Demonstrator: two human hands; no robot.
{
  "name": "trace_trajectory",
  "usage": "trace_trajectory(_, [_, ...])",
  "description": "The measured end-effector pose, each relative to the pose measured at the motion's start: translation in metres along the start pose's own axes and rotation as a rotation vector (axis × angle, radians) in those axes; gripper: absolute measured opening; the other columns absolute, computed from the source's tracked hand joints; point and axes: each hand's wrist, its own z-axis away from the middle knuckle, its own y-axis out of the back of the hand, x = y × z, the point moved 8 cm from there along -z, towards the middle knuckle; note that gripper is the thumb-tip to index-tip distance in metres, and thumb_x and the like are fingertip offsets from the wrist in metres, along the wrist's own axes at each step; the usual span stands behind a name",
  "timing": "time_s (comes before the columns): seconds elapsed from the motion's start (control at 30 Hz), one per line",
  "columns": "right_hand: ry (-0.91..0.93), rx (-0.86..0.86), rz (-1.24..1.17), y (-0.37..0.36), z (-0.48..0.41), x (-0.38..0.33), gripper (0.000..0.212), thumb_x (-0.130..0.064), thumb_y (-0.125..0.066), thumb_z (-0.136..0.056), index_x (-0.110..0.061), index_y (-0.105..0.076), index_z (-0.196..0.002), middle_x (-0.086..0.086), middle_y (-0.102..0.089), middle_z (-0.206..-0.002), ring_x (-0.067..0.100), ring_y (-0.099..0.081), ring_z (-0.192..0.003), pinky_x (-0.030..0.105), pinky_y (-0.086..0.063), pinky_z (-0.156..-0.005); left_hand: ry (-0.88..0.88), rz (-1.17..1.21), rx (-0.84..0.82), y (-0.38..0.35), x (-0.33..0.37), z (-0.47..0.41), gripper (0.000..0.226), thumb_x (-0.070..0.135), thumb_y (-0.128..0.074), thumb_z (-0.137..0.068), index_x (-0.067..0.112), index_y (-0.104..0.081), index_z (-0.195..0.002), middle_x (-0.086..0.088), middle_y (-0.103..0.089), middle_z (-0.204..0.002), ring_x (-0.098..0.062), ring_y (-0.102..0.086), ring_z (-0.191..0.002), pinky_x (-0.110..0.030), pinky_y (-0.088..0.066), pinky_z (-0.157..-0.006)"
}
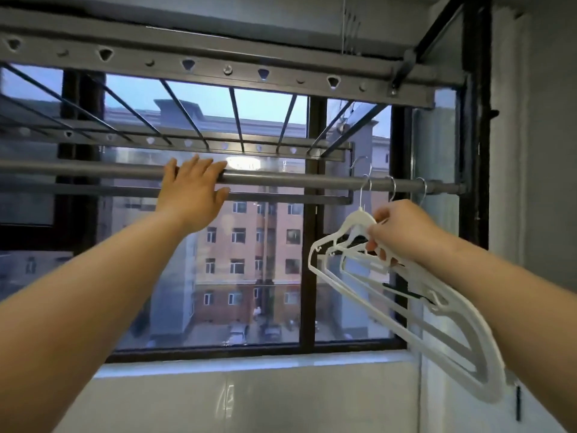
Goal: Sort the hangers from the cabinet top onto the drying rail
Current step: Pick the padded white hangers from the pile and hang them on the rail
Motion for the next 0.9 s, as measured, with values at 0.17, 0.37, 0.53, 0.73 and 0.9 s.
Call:
trace_trajectory(0.17, [-0.041, -0.012, 0.022, -0.014, -0.007, -0.002, 0.018, -0.009, -0.047, -0.092, -0.001, -0.063, -0.095, 0.012, -0.069, -0.081, 0.025, -0.062, -0.064, 0.040, -0.056, -0.073, -0.045, 0.014, 0.067, -0.005, -0.004, -0.009, 0.045, 0.039, -0.037, -0.093, 0.014, -0.043, -0.130, -0.014, -0.050, -0.131, -0.032, -0.039, -0.125, -0.046, -0.014, -0.111])
trace_trajectory(0.37, [-0.068, 0.021, 0.070, -0.028, -0.012, -0.004, 0.019, -0.007, -0.046, -0.092, 0.000, -0.062, -0.099, 0.015, -0.070, -0.093, 0.026, -0.060, -0.066, 0.037, -0.053, -0.068, -0.113, 0.079, 0.170, -0.005, -0.007, -0.004, 0.039, 0.033, -0.045, -0.091, 0.009, -0.049, -0.122, -0.018, -0.059, -0.117, -0.036, -0.048, -0.114, -0.047, -0.019, -0.108])
trace_trajectory(0.53, [-0.113, 0.022, 0.103, -0.035, -0.019, -0.001, 0.020, -0.004, -0.044, -0.091, 0.002, -0.060, -0.102, 0.020, -0.068, -0.100, 0.032, -0.064, -0.080, 0.040, -0.054, -0.076, -0.118, 0.078, 0.199, -0.005, -0.011, -0.005, 0.038, 0.035, -0.048, -0.090, 0.009, -0.051, -0.117, -0.018, -0.062, -0.110, -0.037, -0.052, -0.109, -0.048, -0.023, -0.106])
trace_trajectory(0.73, [-0.110, 0.056, 0.132, -0.037, -0.023, 0.002, 0.021, -0.003, -0.045, -0.090, 0.004, -0.061, -0.101, 0.023, -0.067, -0.100, 0.035, -0.065, -0.087, 0.042, -0.054, -0.080, -0.125, 0.085, 0.234, -0.003, -0.014, -0.004, 0.037, 0.032, -0.052, -0.088, 0.007, -0.054, -0.116, -0.020, -0.062, -0.110, -0.040, -0.052, -0.108, -0.049, -0.025, -0.106])
trace_trajectory(0.9, [-0.060, 0.116, 0.176, -0.028, -0.024, -0.001, 0.024, -0.014, -0.049, -0.090, 0.004, -0.063, -0.095, 0.018, -0.066, -0.081, 0.027, -0.061, -0.067, 0.032, -0.051, -0.065, -0.128, 0.094, 0.269, -0.001, -0.015, -0.001, 0.040, 0.030, -0.053, -0.088, 0.005, -0.052, -0.119, -0.021, -0.059, -0.115, -0.040, -0.049, -0.113, -0.049, -0.021, -0.108])
